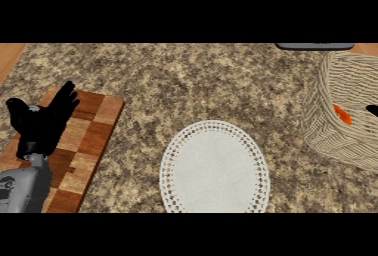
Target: Pick the squash from the placemat and place it in the basket
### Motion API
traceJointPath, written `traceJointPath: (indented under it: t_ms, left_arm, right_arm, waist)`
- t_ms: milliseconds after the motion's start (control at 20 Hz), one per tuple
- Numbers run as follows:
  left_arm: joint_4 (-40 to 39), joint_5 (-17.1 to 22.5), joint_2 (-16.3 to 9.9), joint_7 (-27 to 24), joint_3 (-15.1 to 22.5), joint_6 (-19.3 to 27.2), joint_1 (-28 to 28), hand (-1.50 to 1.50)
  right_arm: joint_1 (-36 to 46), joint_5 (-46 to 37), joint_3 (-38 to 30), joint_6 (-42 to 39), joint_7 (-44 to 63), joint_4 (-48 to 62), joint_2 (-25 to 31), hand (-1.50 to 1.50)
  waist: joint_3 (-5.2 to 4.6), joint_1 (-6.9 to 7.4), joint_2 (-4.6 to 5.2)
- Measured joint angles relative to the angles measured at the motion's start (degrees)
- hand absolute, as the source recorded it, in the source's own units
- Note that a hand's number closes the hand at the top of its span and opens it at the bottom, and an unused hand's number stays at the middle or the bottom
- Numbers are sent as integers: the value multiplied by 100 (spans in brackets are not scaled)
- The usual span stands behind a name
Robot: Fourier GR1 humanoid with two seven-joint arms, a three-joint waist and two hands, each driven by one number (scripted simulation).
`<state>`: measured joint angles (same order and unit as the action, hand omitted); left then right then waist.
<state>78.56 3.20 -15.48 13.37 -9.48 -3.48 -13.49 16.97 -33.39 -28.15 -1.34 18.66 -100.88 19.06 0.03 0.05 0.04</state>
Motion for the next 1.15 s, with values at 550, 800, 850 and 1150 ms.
traceJointPath:
  t_ms: [550,800,850,1150]
  left_arm:
    - [236,19,-13,107,-62,8,121,0]
    - [188,-62,129,-53,4,76,250,0]
    - [232,-28,87,-26,-31,41,278,0]
    - [231,19,27,-74,-111,-32,370,0]
  right_arm:
    - [321,1702,-1737,296,280,313,336,-150]
    - [-104,2964,-2818,-460,193,826,1025,-150]
    - [-247,3204,-3036,-682,118,995,1176,-150]
    - [-1276,4170,-3975,-2198,-557,2172,2020,-150]
  waist:
    - [0,-70,-21]
    - [1,-112,-27]
    - [1,-117,-29]
    - [3,-141,-26]
